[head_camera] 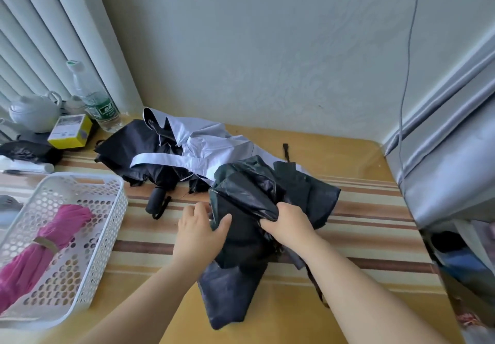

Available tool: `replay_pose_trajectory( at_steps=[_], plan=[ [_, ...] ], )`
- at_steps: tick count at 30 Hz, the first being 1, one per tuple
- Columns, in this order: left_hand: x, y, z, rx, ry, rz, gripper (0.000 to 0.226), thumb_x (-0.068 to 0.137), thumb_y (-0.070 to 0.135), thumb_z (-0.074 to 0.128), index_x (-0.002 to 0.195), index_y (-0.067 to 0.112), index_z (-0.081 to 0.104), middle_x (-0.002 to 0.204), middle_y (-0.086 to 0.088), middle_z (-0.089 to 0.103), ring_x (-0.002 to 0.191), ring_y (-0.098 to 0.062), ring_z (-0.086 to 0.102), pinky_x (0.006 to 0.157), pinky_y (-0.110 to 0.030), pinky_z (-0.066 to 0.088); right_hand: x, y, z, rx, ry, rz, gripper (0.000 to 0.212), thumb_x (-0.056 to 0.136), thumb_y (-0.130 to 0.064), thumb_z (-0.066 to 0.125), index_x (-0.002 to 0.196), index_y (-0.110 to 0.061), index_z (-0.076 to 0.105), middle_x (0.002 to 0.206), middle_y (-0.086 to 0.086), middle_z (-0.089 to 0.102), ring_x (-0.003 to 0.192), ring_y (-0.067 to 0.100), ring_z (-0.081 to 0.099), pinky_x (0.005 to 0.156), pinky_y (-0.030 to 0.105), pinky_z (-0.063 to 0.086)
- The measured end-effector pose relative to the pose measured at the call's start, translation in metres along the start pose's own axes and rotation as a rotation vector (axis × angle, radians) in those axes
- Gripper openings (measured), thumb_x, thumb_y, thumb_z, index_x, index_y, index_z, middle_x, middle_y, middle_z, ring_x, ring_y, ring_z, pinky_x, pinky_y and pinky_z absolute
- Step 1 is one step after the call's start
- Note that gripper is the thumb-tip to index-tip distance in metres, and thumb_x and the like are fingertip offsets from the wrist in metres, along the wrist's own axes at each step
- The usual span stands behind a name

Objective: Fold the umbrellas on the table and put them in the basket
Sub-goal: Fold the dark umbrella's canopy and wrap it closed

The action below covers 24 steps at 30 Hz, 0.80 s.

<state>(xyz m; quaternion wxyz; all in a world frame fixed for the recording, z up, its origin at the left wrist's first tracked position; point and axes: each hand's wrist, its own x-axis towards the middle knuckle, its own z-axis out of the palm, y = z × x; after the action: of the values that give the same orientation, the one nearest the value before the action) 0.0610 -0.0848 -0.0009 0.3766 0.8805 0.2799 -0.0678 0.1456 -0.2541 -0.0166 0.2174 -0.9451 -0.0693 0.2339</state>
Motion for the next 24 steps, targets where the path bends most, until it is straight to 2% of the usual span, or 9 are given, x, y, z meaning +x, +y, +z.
replay_pose_trajectory(
  at_steps=[3, 6, 8, 10, 12, 15, 18, 22, 24],
  plan=[
    [-0.010, 0.022, -0.026, -0.128, 0.002, -0.020, 0.056, 0.083, 0.059, 0.056, 0.119, 0.018, 0.041, 0.117, 0.000, 0.035, 0.124, -0.025, 0.037, 0.103, -0.037, 0.034, -0.013, -0.030, -0.024, 0.364, 0.105, 0.060, 0.026, 0.083, -0.033, 0.063, 0.080, -0.008, 0.055, 0.077, 0.005, 0.060, 0.068, 0.022, 0.057, 0.056, 0.031, 0.040],
    [-0.020, 0.047, -0.054, -0.288, 0.094, -0.029, 0.083, 0.078, 0.059, 0.063, 0.141, 0.018, 0.027, 0.144, -0.006, 0.019, 0.137, -0.026, 0.023, 0.109, -0.039, 0.025, -0.032, -0.060, -0.051, 0.659, 0.210, 0.100, 0.025, 0.083, -0.026, 0.064, 0.070, -0.011, 0.049, 0.057, 0.000, 0.047, 0.051, 0.017, 0.043, 0.050, 0.026, 0.030],
    [-0.024, 0.060, -0.071, -0.412, 0.140, -0.068, 0.099, 0.073, 0.059, 0.069, 0.148, 0.021, 0.015, 0.153, -0.005, 0.006, 0.139, -0.027, 0.020, 0.110, -0.040, 0.024, -0.043, -0.076, -0.065, 0.819, 0.237, 0.097, 0.020, 0.083, -0.025, 0.065, 0.075, -0.010, 0.055, 0.060, 0.001, 0.052, 0.055, 0.018, 0.048, 0.052, 0.026, 0.034],
    [-0.022, 0.065, -0.084, -0.570, 0.036, -0.139, 0.110, 0.065, 0.062, 0.075, 0.148, 0.023, 0.015, 0.152, -0.008, 0.021, 0.134, -0.029, 0.032, 0.109, -0.044, 0.030, -0.054, -0.091, -0.072, 0.929, 0.252, 0.090, 0.019, 0.081, -0.026, 0.066, 0.088, -0.009, 0.061, 0.074, 0.004, 0.062, 0.066, 0.021, 0.057, 0.059, 0.029, 0.041],
    [-0.021, 0.069, -0.094, -0.835, -0.212, -0.170, 0.113, 0.050, 0.067, 0.081, 0.141, 0.019, 0.035, 0.134, -0.007, 0.053, 0.119, -0.029, 0.053, 0.103, -0.050, 0.040, -0.064, -0.104, -0.076, 1.006, 0.261, 0.060, 0.031, 0.073, -0.027, 0.069, 0.100, -0.012, 0.062, 0.085, 0.005, 0.069, 0.077, 0.024, 0.065, 0.066, 0.033, 0.051],
    [-0.025, 0.076, -0.106, -1.044, -0.435, -0.096, 0.076, 0.055, 0.055, 0.083, 0.117, 0.016, 0.063, 0.106, -0.007, 0.072, 0.102, -0.028, 0.067, 0.098, -0.050, 0.046, -0.079, -0.117, -0.084, 1.024, 0.230, 0.012, 0.022, 0.078, -0.023, 0.068, 0.098, -0.014, 0.063, 0.085, 0.006, 0.071, 0.076, 0.021, 0.067, 0.063, 0.027, 0.051],
    [-0.027, 0.086, -0.113, -1.094, -0.476, -0.062, 0.038, 0.083, 0.034, 0.069, 0.110, 0.008, 0.066, 0.101, -0.011, 0.073, 0.094, -0.028, 0.070, 0.090, -0.043, 0.051, -0.091, -0.120, -0.087, 0.968, 0.194, 0.017, 0.014, 0.087, -0.025, 0.062, 0.096, -0.014, 0.066, 0.084, 0.003, 0.069, 0.073, 0.016, 0.063, 0.058, 0.024, 0.044],
    [-0.032, 0.092, -0.116, -1.130, -0.428, -0.072, 0.020, 0.092, 0.019, 0.059, 0.102, 0.004, 0.066, 0.081, -0.010, 0.074, 0.068, -0.023, 0.071, 0.059, -0.032, 0.053, -0.093, -0.121, -0.089, 1.077, 0.114, -0.014, 0.020, 0.087, -0.023, 0.066, 0.104, -0.027, 0.058, 0.097, 0.005, 0.069, 0.084, 0.020, 0.068, 0.063, 0.028, 0.054],
    [-0.035, 0.096, -0.119, -1.154, -0.399, -0.072, 0.015, 0.093, 0.014, 0.057, 0.097, 0.003, 0.066, 0.079, -0.012, 0.074, 0.073, -0.025, 0.070, 0.062, -0.034, 0.053, -0.091, -0.123, -0.092, 1.144, 0.046, -0.026, 0.040, 0.079, -0.024, 0.075, 0.110, -0.033, 0.052, 0.104, 0.006, 0.069, 0.089, 0.024, 0.069, 0.068, 0.035, 0.058]
  ],
)
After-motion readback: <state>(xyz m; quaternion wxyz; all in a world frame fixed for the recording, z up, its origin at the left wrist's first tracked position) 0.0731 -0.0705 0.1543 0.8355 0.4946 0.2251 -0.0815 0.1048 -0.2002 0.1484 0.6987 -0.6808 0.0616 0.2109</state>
